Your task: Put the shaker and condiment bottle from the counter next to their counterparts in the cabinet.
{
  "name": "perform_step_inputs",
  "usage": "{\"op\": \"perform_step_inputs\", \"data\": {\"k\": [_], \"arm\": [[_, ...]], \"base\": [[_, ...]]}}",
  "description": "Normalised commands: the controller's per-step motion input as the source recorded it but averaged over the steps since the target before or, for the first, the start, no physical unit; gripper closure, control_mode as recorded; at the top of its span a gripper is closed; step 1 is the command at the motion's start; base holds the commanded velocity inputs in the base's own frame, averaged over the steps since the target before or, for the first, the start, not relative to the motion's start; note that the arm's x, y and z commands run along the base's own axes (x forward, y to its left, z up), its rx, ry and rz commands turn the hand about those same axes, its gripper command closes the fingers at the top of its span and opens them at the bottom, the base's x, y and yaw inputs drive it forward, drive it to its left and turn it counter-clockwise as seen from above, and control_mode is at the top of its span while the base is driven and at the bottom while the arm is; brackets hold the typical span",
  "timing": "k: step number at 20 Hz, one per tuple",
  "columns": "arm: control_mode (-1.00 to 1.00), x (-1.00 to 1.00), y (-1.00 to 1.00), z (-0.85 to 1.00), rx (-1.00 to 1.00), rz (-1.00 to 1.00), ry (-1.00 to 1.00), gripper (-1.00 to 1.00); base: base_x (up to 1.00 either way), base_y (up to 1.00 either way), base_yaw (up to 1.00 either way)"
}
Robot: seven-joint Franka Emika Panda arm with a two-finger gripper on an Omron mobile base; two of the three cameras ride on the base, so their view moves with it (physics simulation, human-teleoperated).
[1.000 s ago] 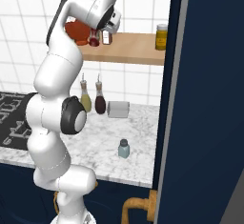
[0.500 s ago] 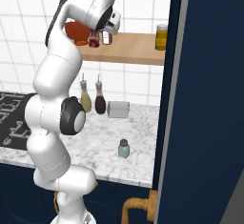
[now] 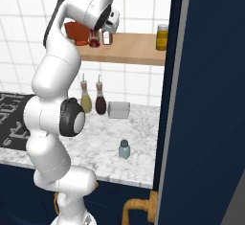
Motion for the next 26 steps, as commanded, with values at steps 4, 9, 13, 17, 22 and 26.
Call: {"op": "perform_step_inputs", "data": {"k": [4, 9, 13, 17, 22, 26], "arm": [[-1.00, 0.00, -0.23, 0.65, 0.15, 0.00, 0.00, -1.00], [-1.00, -0.51, -0.56, 0.51, 0.10, 0.00, -0.04, -1.00], [-1.00, -1.00, -0.83, -0.01, -0.01, 0.01, -0.11, -1.00], [-1.00, -1.00, -0.54, -0.44, -0.09, 0.02, -0.16, -1.00], [-1.00, -1.00, 0.16, -0.90, -0.23, -0.01, -0.13, -1.00], [-1.00, -1.00, 0.95, -1.00, -0.27, -0.15, -0.36, -1.00]], "base": [[0.00, 0.00, 0.00], [0.00, 0.00, 0.00], [0.00, 0.00, 0.00], [0.00, 0.00, 0.00], [0.00, 0.00, 0.00], [0.00, 0.00, 0.00]]}}
